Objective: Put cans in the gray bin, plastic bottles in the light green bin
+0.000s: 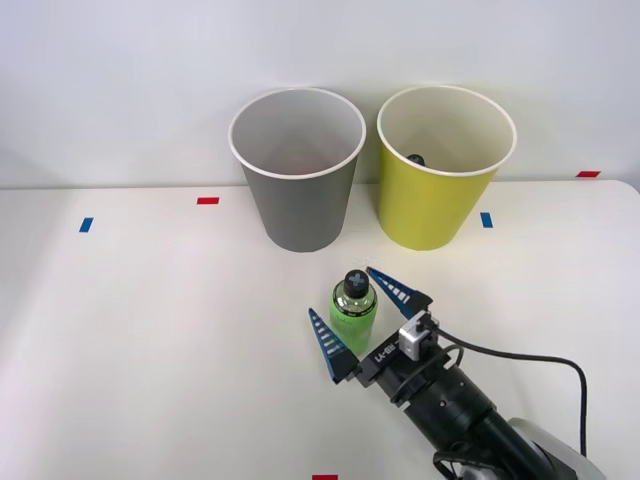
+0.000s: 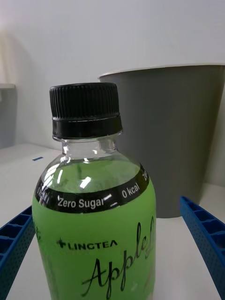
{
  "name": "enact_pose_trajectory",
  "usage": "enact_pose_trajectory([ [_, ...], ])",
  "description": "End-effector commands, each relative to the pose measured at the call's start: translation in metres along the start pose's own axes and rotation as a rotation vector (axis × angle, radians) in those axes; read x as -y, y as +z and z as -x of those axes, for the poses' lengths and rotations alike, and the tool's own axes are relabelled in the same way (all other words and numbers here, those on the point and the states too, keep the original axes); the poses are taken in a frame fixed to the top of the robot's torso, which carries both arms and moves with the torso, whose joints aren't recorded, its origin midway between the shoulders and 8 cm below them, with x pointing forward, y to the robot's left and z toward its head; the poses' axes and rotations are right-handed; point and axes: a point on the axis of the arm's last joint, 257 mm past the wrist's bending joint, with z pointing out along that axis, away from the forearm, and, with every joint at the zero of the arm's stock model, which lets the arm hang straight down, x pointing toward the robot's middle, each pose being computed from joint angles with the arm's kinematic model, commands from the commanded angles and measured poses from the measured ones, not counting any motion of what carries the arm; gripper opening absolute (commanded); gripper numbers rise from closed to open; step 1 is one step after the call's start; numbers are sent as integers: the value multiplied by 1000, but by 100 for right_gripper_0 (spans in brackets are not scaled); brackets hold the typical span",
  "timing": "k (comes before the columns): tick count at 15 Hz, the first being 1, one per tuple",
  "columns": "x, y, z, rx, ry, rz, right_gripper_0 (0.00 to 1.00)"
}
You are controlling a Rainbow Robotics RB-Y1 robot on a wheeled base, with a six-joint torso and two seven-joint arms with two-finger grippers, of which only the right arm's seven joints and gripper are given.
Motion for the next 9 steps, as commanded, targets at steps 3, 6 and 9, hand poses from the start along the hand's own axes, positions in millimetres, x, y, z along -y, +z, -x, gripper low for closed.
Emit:
enact_pose_trajectory([
  [3,-3,7,0,-5,-12,2,100],
  [6,-3,7,0,-6,-41,7,100],
  [9,-2,7,-7,-33,-60,6,100],
])
